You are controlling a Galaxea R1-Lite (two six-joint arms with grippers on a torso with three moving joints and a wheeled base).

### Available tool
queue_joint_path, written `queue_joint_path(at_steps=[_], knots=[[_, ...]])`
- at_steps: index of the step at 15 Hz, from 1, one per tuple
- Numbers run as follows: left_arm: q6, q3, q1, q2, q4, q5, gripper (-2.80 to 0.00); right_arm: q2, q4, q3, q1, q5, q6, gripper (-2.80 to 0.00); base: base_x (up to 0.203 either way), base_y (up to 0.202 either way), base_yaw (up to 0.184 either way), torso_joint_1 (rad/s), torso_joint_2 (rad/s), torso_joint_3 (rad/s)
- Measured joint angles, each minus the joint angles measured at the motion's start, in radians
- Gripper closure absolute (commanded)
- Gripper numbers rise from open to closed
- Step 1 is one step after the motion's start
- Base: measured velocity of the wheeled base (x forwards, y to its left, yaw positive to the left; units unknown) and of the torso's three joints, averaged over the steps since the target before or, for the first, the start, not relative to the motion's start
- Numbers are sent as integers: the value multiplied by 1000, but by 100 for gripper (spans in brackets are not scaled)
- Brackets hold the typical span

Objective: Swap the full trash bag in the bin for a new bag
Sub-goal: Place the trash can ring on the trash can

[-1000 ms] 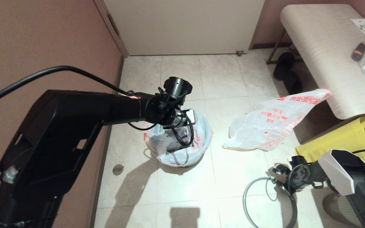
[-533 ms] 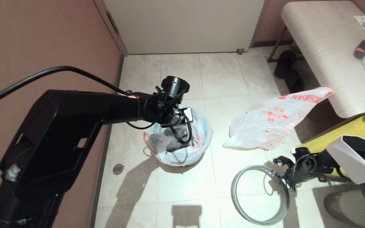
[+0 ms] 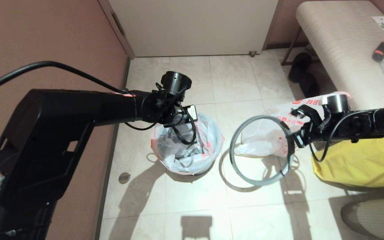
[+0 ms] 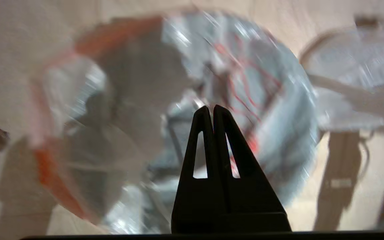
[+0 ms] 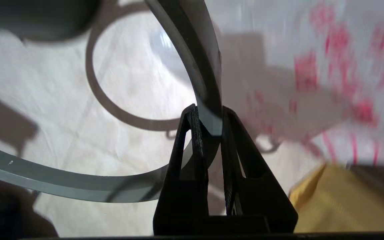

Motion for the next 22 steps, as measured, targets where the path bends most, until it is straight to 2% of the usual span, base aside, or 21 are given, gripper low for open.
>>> queue_joint_path(at_steps=[2, 4, 5, 8, 9, 15, 18, 22], knots=[[21, -6, 19, -2, -45, 57, 0, -12, -69, -119, 118, -46, 127, 0, 0, 0, 0, 0, 0, 0], [46, -7, 24, -3, -67, 100, 0, -1, -153, -193, 252, -159, 272, 0, 0, 0, 0, 0, 0, 0], [47, -8, 34, -6, -71, 104, 0, 4, -179, -216, 300, -217, 298, 0, 0, 0, 0, 0, 0, 0], [47, -7, 37, -19, -73, 105, 0, 38, -197, -259, 413, -372, 304, 0, 0, 0, 0, 0, 0, 0], [50, -8, 51, -24, -79, 117, 0, 48, -201, -266, 431, -390, 304, 0, 0, 0, 0, 0, 0, 0], [104, -9, 115, -68, -292, 249, 0, 83, -192, -256, 488, -397, 302, 0, 0, 0, 0, 0, 0, 0], [116, -8, 144, -100, -349, 262, 0, 98, -190, -250, 504, -400, 296, 0, 0, 0, 0, 0, 0, 0], [118, -1, 157, -121, -339, 256, 0, 124, -193, -259, 529, -430, 299, 0, 0, 0, 0, 0, 0, 0]])
